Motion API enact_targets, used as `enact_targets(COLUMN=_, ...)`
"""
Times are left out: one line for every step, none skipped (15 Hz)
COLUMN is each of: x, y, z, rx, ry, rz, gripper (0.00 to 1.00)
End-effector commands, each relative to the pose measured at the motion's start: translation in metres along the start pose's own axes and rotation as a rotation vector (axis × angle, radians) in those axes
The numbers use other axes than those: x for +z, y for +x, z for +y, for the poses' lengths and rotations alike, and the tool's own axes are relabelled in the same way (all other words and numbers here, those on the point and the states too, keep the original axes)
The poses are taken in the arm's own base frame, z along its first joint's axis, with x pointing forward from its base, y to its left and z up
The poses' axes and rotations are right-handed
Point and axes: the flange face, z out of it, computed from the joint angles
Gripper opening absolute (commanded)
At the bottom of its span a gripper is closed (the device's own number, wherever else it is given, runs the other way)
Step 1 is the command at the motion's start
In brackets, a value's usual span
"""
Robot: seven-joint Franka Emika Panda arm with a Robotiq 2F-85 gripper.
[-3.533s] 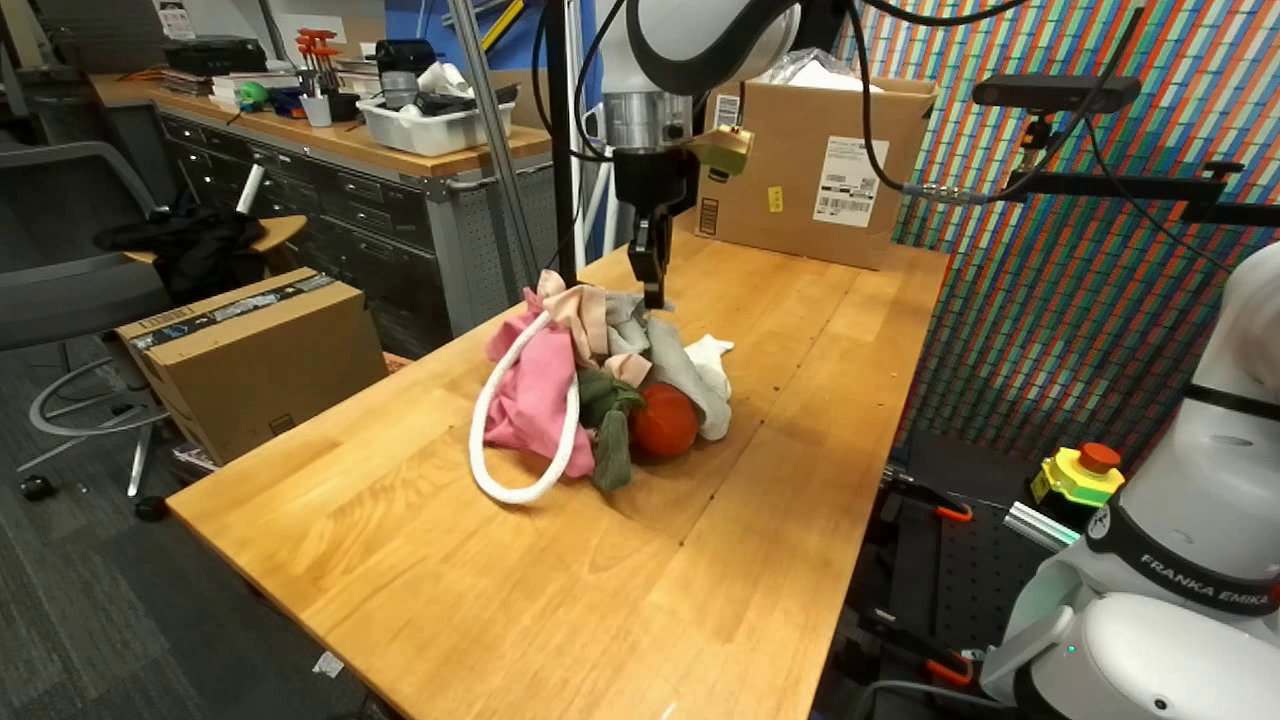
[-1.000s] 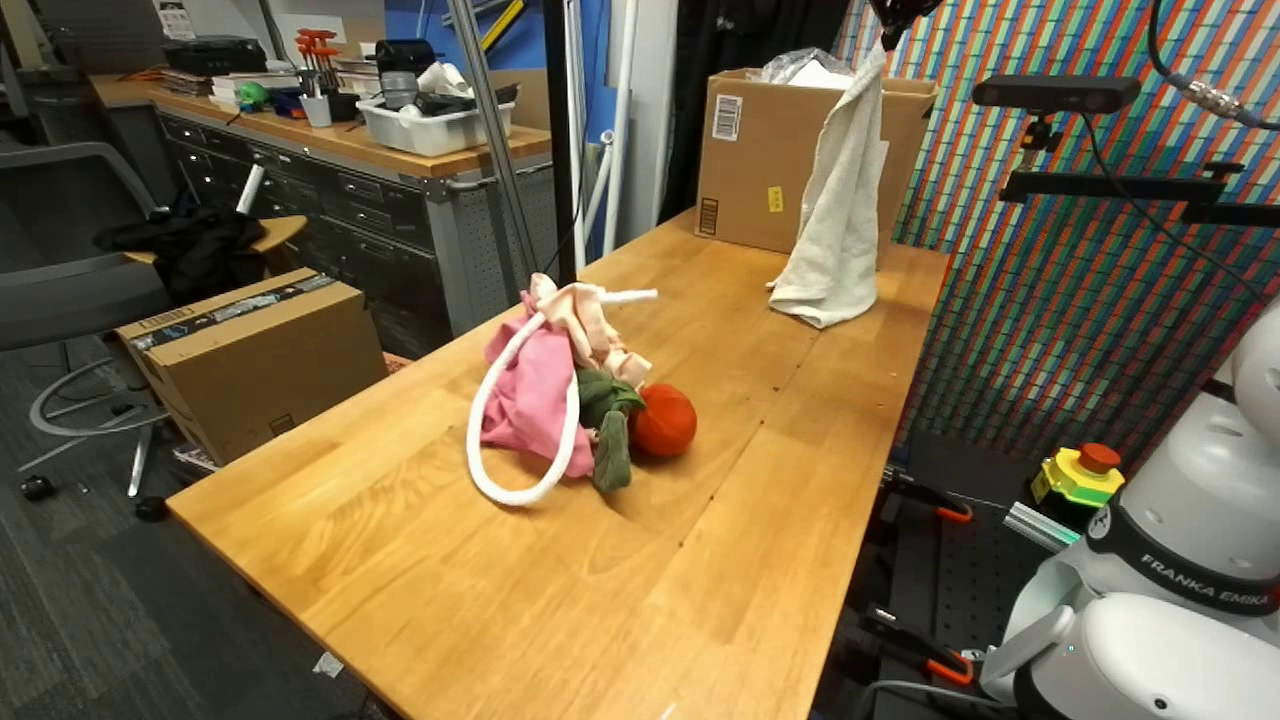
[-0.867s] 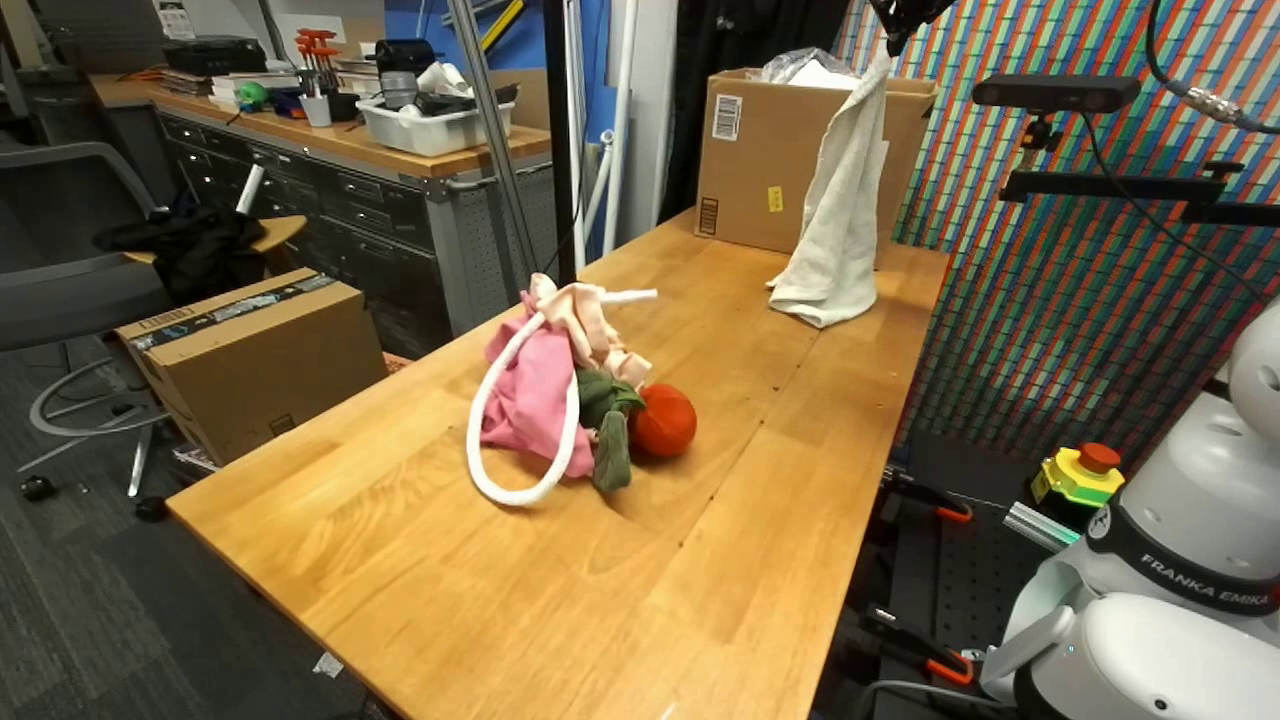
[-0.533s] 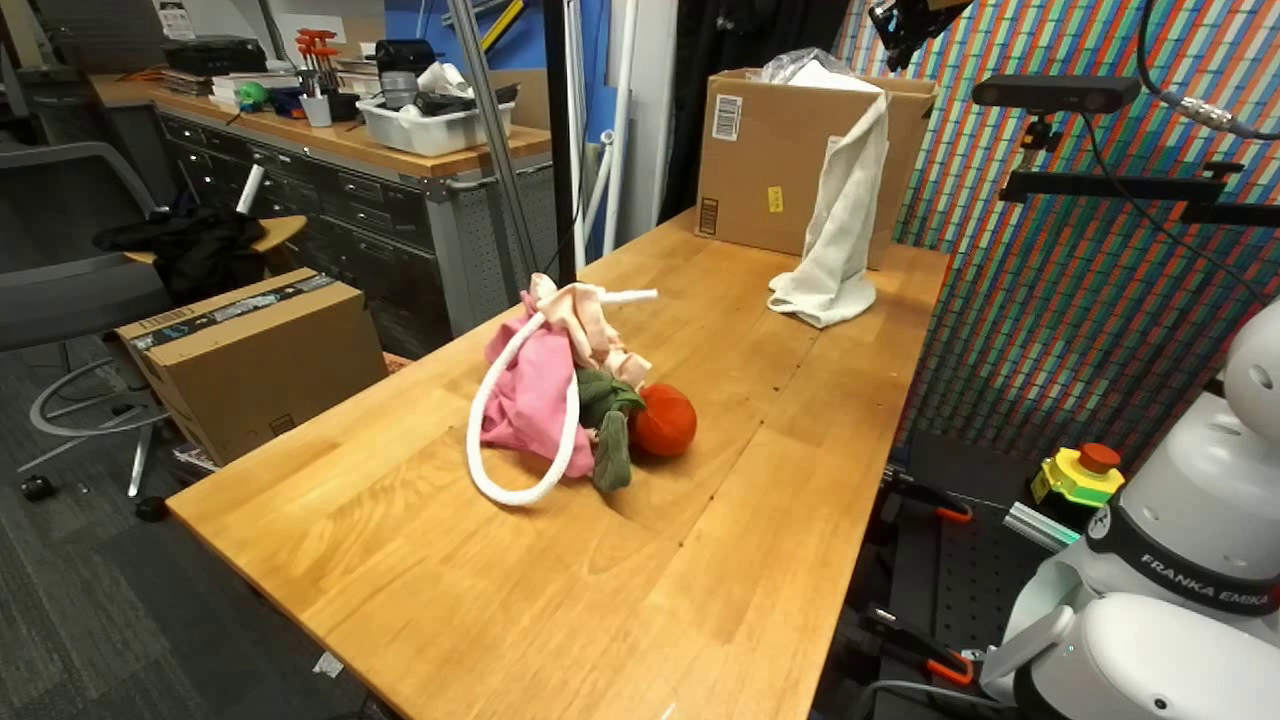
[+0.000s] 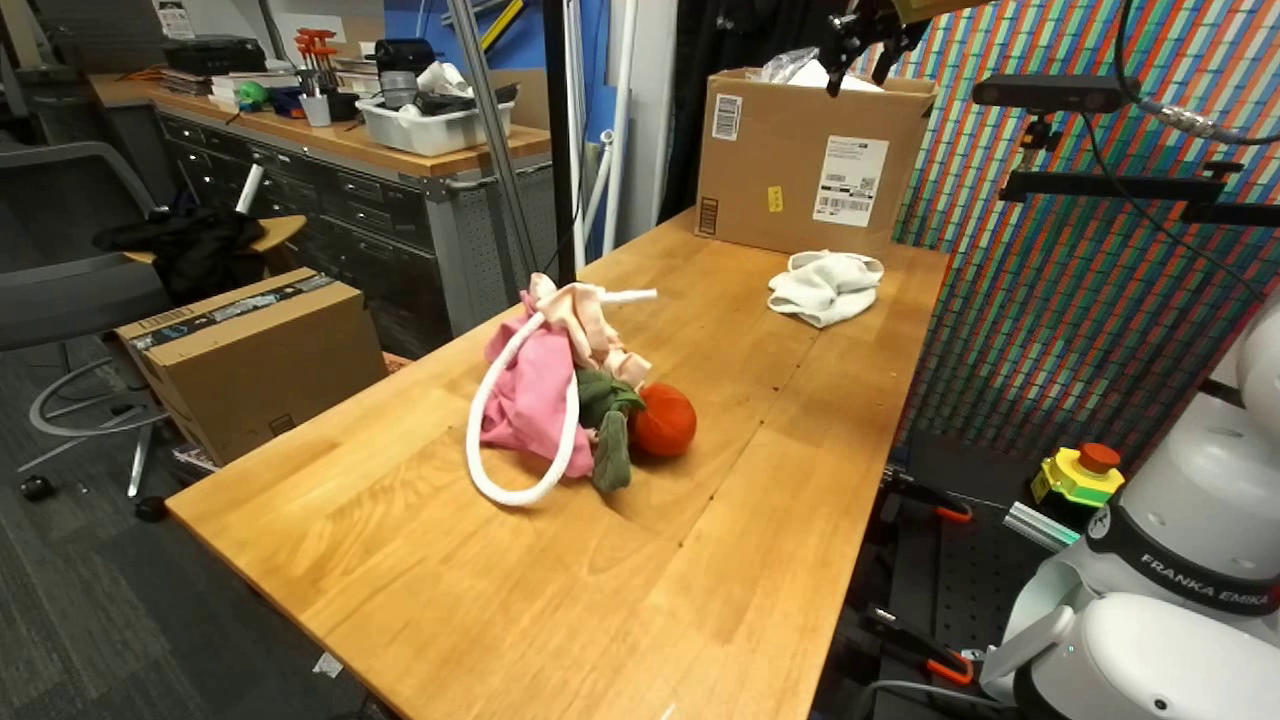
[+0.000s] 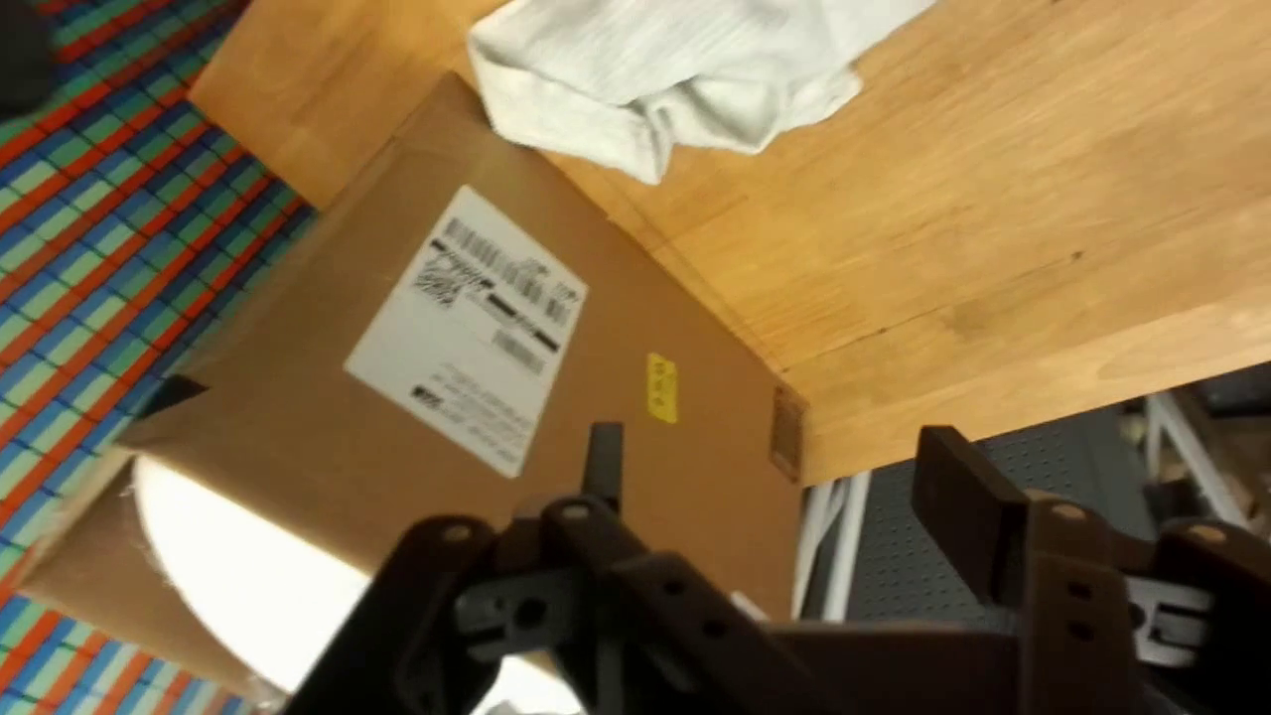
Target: Move the towel to the right, move the rope to the left, move the peach shirt to the right, move the radish forwards
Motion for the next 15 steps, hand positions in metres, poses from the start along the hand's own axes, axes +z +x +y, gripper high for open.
enact_targets(x=-0.017, y=-0.028, z=-0.073, rx=-0.157, ry=0.121, rz=-0.066, gripper=1.0)
enact_targets(x=-0.019, y=-0.039, z=-0.099, rx=-0.202, ry=0.151, rz=-0.093, gripper=1.0)
enact_targets(x=-0.021, y=-0.051, z=-0.126, rx=-0.246, ry=0.181, rz=-0.116, gripper=1.0)
enact_targets(x=-0.024, y=-0.062, z=-0.149, rx=-0.291, ry=0.212, rz=-0.14, gripper=1.0)
enact_targets(x=-0.026, y=-0.076, z=-0.174, rx=-0.336, ry=0.241, rz=-0.163, gripper=1.0)
enact_targets(x=-0.026, y=-0.088, z=-0.195, rx=-0.382, ry=0.27, rz=-0.185, gripper=1.0)
enact_targets(x=-0.028, y=-0.098, z=-0.215, rx=-0.43, ry=0.299, rz=-0.206, gripper=1.0)
enact_targets(x=-0.027, y=-0.109, z=-0.233, rx=-0.478, ry=0.321, rz=-0.23, gripper=1.0)
enact_targets(x=-0.025, y=-0.12, z=-0.249, rx=-0.527, ry=0.345, rz=-0.251, gripper=1.0)
enact_targets(x=-0.025, y=-0.128, z=-0.262, rx=-0.575, ry=0.368, rz=-0.273, gripper=1.0)
enact_targets(x=-0.022, y=-0.136, z=-0.275, rx=-0.625, ry=0.389, rz=-0.296, gripper=1.0)
enact_targets(x=-0.018, y=-0.145, z=-0.285, rx=-0.673, ry=0.407, rz=-0.319, gripper=1.0)
enact_targets(x=-0.015, y=-0.152, z=-0.295, rx=-0.723, ry=0.426, rz=-0.343, gripper=1.0)
enact_targets(x=-0.011, y=-0.157, z=-0.3, rx=-0.772, ry=0.441, rz=-0.368, gripper=1.0)
enact_targets(x=-0.007, y=-0.163, z=-0.306, rx=-0.82, ry=0.455, rz=-0.393, gripper=1.0)
